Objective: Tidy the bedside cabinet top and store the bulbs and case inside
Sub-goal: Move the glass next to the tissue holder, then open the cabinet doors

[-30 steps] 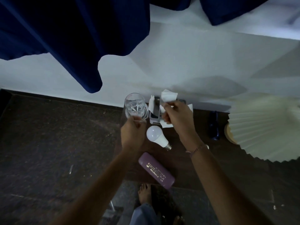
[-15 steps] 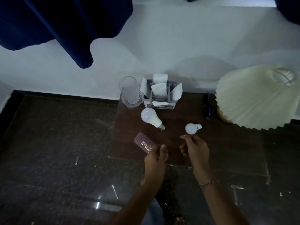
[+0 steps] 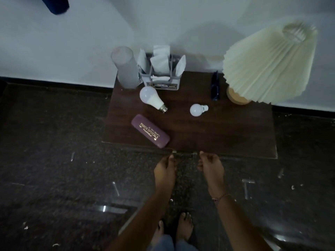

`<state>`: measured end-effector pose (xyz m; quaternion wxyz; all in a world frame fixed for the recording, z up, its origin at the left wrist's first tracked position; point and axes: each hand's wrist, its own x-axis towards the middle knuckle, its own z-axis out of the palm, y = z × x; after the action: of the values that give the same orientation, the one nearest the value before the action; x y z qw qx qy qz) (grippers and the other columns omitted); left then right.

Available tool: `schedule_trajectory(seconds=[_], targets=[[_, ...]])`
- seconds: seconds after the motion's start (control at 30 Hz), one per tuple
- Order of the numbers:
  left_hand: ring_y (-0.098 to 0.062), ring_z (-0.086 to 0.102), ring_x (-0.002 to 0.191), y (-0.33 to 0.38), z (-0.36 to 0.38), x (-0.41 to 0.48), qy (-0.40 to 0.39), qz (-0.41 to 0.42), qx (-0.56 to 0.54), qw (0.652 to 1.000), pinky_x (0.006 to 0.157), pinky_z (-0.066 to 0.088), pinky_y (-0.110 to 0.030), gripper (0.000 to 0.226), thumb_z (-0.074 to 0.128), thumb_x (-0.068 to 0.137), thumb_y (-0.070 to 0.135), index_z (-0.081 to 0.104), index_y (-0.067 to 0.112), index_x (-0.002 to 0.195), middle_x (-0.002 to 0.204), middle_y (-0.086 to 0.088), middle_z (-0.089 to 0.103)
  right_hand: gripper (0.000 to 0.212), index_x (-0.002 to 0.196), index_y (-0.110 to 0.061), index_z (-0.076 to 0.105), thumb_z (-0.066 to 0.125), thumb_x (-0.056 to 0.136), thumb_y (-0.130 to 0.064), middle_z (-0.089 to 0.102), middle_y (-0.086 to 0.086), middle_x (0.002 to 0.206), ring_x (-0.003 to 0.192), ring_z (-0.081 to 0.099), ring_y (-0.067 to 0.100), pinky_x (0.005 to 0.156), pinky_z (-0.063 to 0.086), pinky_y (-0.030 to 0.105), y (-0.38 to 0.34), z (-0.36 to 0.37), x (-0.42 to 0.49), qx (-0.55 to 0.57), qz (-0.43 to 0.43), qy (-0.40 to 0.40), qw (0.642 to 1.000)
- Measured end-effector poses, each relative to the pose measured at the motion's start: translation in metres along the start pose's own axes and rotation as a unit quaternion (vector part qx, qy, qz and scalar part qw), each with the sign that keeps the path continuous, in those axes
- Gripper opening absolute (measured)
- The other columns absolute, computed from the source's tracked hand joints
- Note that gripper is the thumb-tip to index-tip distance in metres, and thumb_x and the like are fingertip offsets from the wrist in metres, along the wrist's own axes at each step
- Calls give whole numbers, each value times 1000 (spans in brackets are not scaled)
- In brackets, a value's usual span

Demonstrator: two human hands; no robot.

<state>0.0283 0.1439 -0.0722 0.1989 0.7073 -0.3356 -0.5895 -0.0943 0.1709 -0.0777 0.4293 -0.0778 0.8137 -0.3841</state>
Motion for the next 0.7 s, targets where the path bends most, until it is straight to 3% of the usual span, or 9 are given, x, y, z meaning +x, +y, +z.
schedule_trajectory(seconds=[0.07,0.13,0.2,0.33,0.4,0.6,0.7], targets=[[-33,66,95,-10,3,11,9,-28,-7,1000,92,51,-51,24,52,92,33,65,17,80,95,-16,70,40,111,-2,49,59,88,-33,62,6,93,85,61,19,87,52,46,9,9,6,23,1,4,1000],[-36,63,106,-14,9,24,-15,-34,-19,999,96,48,-53,34,52,91,39,67,9,98,109,-22,67,49,123,-3,40,61,87,-29,59,11,118,105,57,21,95,48,42,17,20,14,90,-6,-3,996],[-34,57,117,-15,17,38,-26,-39,-55,997,101,44,-53,42,55,90,38,61,6,117,124,-20,62,55,129,-8,30,61,87,-28,52,8,130,115,53,20,98,46,39,25,32,22,143,7,-5,990],[-28,52,124,-19,29,53,-69,-60,-74,993,107,40,-47,53,51,89,46,52,12,130,134,-13,56,51,124,-20,26,55,88,-40,46,-3,122,112,52,18,71,49,25,41,48,30,200,56,-27,978],[-28,52,124,-25,30,55,-79,-63,-75,992,107,40,-46,56,49,89,49,49,14,133,135,-12,55,49,120,-26,23,54,87,-45,46,-3,121,110,53,18,66,49,22,47,48,33,196,50,-36,979],[-27,46,130,-32,20,67,-65,-50,-4,997,111,35,-46,65,51,83,59,40,24,137,142,-8,48,53,120,-28,22,51,84,-55,42,0,123,112,53,23,82,52,35,53,37,38,112,47,-57,991],[-24,46,130,-39,16,66,-45,-52,34,997,112,34,-41,73,52,78,66,41,25,137,141,-5,49,69,132,-28,19,54,81,-58,42,-5,123,111,48,16,89,49,39,65,30,32,79,56,-37,995]])
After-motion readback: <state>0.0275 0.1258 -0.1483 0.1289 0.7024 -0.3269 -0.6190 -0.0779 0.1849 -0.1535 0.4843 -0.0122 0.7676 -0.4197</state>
